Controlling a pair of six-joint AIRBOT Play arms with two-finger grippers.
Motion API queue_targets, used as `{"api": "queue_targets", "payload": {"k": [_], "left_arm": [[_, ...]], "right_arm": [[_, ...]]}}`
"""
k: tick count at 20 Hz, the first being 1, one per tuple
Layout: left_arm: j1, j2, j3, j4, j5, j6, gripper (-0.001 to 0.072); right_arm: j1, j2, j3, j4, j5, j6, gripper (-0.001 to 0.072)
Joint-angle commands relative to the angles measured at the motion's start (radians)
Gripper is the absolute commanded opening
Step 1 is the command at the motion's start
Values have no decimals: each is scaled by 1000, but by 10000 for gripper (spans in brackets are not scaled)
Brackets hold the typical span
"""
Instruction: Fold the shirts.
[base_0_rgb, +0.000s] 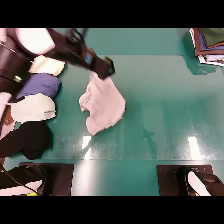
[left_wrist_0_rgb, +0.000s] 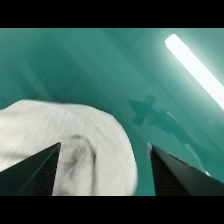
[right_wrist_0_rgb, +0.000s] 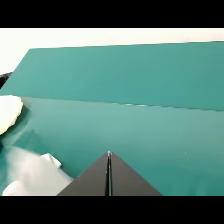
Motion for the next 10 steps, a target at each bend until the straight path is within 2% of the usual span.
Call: {"api": "queue_targets", "payload": {"k": [1, 3, 5, 7, 10], "left_arm": [[-31, 8, -100, 108, 16, -7, 644], [54, 9, -102, 225, -83, -31, 644], [161, 9, -154, 249, -125, -50, 644], [256, 9, -261, 226, -81, -68, 644], [372, 6, -470, 95, 108, -74, 645]], "right_arm": [[-3, 9, 0, 1, 28, 0, 12], [-3, 9, 0, 3, 48, 0, 12], [-3, 9, 0, 5, 54, 0, 12], [-2, 4, 0, 8, 54, 0, 12], [0, -6, 0, 12, 65, 0, 12]]}}
